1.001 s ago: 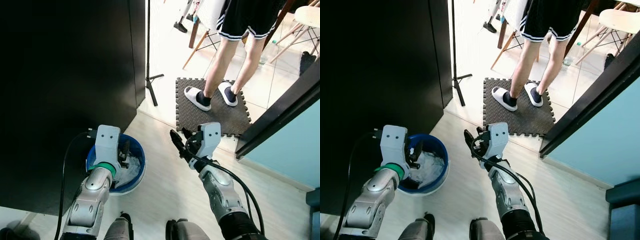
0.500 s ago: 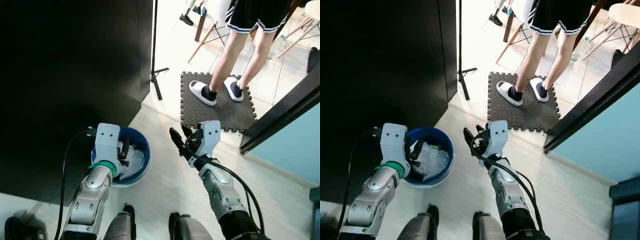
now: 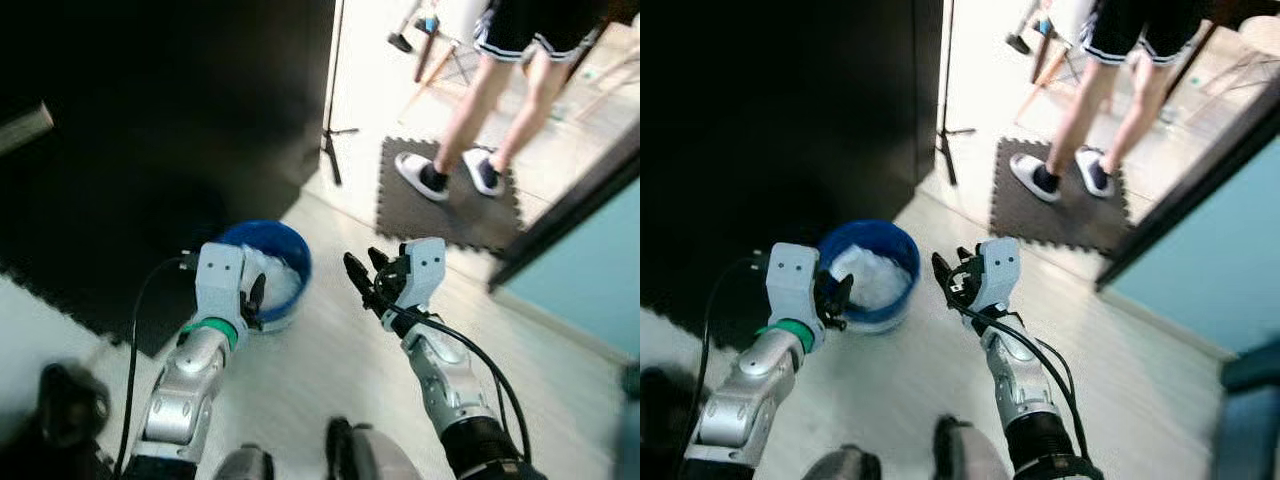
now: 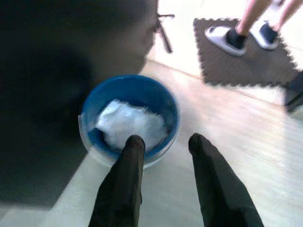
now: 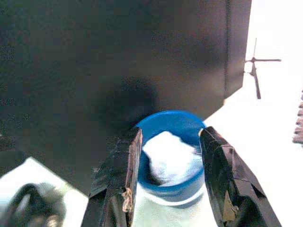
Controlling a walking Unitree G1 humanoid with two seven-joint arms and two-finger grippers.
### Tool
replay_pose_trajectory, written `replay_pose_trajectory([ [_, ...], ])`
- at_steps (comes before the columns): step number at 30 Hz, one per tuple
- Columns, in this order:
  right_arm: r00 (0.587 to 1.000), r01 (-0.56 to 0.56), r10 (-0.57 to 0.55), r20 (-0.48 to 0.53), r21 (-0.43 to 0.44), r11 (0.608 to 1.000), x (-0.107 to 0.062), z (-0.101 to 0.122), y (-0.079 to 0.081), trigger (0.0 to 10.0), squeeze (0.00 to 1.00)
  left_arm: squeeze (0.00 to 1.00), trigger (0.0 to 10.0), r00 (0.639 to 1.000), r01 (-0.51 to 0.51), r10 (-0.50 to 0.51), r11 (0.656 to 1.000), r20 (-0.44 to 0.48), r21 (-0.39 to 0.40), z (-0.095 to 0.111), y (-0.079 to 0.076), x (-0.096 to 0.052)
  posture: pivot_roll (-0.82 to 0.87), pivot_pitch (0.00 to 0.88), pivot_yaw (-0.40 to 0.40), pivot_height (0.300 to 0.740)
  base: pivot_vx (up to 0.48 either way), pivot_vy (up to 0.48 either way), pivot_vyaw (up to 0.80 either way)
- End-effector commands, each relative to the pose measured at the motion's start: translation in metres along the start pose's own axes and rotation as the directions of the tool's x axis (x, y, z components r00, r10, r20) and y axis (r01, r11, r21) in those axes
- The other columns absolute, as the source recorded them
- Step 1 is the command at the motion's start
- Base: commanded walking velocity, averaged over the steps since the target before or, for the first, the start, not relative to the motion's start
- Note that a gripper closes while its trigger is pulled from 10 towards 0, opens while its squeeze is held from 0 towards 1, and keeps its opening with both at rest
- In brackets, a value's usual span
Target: Clean up the room
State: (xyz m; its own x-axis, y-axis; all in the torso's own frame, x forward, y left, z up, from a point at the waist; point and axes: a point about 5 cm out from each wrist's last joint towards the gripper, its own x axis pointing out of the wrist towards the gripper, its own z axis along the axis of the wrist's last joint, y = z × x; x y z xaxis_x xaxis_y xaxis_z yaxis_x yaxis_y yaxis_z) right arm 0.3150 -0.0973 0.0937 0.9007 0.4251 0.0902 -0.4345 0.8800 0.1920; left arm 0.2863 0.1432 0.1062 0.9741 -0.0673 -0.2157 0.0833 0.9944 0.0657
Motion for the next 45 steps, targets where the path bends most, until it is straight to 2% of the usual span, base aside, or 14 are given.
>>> replay_pose_trajectory([
  [1,1.0,0.0,0.0,-0.031,0.0,1.0,-0.003,-0.007,0.001,10.0,0.0,0.0,10.0,1.0,-0.001,0.0,1.0,-0.029,-0.003,-0.008,0.0,-0.002,0.0,0.111,0.035,0.714,-0.364,0.0,0.0],
  [6,0.999,0.003,-0.003,-0.038,-0.005,1.0,-0.003,-0.008,0.0,10.0,0.0,0.0,10.0,1.0,0.001,-0.001,1.0,-0.03,-0.003,-0.008,0.0,-0.001,0.0,0.108,0.035,0.714,-0.356,0.0,0.0],
  [11,0.999,0.004,-0.004,-0.044,-0.003,1.0,-0.003,-0.009,0.0,10.0,0.0,0.0,10.0,0.999,0.0,-0.001,1.0,-0.033,-0.005,-0.009,0.0,-0.001,0.0,0.108,0.035,0.714,0.0,0.0,0.0],
  [18,0.998,0.016,-0.015,-0.057,0.006,1.0,-0.003,-0.011,-0.002,10.0,0.0,0.0,10.0,0.998,-0.012,0.012,1.0,-0.062,0.0,-0.011,0.0,0.0,0.0,0.107,0.037,0.714,0.0,0.0,-0.8],
  [19,0.998,0.017,-0.017,-0.057,0.006,1.0,-0.004,-0.011,-0.002,10.0,0.0,0.0,10.0,0.998,-0.027,0.028,1.0,-0.054,0.016,-0.011,0.001,0.0,0.0,0.107,0.037,0.714,0.0,0.0,-0.8],
  [20,0.998,0.021,-0.02,-0.061,0.007,1.0,-0.005,-0.012,-0.003,10.0,0.0,0.0,10.0,0.999,-0.036,0.039,0.996,-0.029,0.082,-0.013,0.004,-0.001,0.0,0.107,0.037,0.714,0.0,0.0,-0.8],
  [23,0.998,0.022,-0.021,-0.066,0.004,1.0,-0.006,-0.014,-0.004,10.0,0.0,0.0,10.0,0.999,-0.033,0.035,0.989,-0.014,0.142,-0.017,0.006,-0.003,0.0,0.108,0.038,0.714,0.0,0.0,-0.8],
  [26,0.996,0.02,-0.021,-0.081,-0.007,1.0,-0.009,-0.018,-0.006,10.0,0.0,0.0,10.0,0.998,0.002,0.006,0.99,-0.055,0.138,-0.025,0.013,-0.007,0.0,0.108,0.038,0.714,0.0,0.0,-0.8],
  [30,0.996,0.023,-0.024,-0.086,-0.007,1.0,-0.011,-0.018,-0.007,10.0,0.0,0.0,10.0,0.997,-0.013,0.024,0.989,-0.073,0.145,-0.03,0.021,-0.007,-0.01,0.105,0.035,0.714,0.0,0.0,-0.8],
  [32,0.996,0.024,-0.025,-0.084,-0.007,1.0,-0.01,-0.018,-0.008,10.0,0.0,0.0,10.0,0.997,-0.021,0.03,0.99,-0.064,0.139,-0.028,0.024,-0.007,-0.01,0.104,0.033,0.714,0.0,0.0,-0.8],
  [35,0.997,0.024,-0.024,-0.073,-0.009,1.0,-0.008,-0.013,-0.009,10.0,0.0,0.0,10.0,0.999,-0.04,0.04,0.991,-0.001,0.125,-0.018,0.026,-0.003,-0.01,0.103,0.03,0.714,0.0,0.0,-0.8],
  [38,0.998,0.022,-0.023,-0.055,-0.012,1.0,-0.006,-0.008,-0.01,10.0,0.0,0.0,10.0,0.997,-0.039,0.03,0.992,0.07,0.124,-0.004,0.024,0.002,-0.02,0.102,0.028,0.714,0.0,0.0,-0.8],
  [43,0.999,0.022,-0.022,-0.037,-0.016,1.0,-0.004,-0.003,-0.01,10.0,0.0,0.0,10.0,0.992,-0.031,0.016,0.992,0.126,0.12,0.01,0.021,0.006,-0.02,0.101,0.026,0.714,0.0,0.0,-0.8],
  [45,1.0,0.018,-0.019,-0.008,-0.039,0.999,-0.002,0.005,-0.01,10.0,0.0,0.0,10.0,0.985,-0.021,0.003,0.995,0.174,0.1,0.022,0.019,0.01,-0.04,0.101,0.027,0.714,0.0,0.0,-0.8],
])
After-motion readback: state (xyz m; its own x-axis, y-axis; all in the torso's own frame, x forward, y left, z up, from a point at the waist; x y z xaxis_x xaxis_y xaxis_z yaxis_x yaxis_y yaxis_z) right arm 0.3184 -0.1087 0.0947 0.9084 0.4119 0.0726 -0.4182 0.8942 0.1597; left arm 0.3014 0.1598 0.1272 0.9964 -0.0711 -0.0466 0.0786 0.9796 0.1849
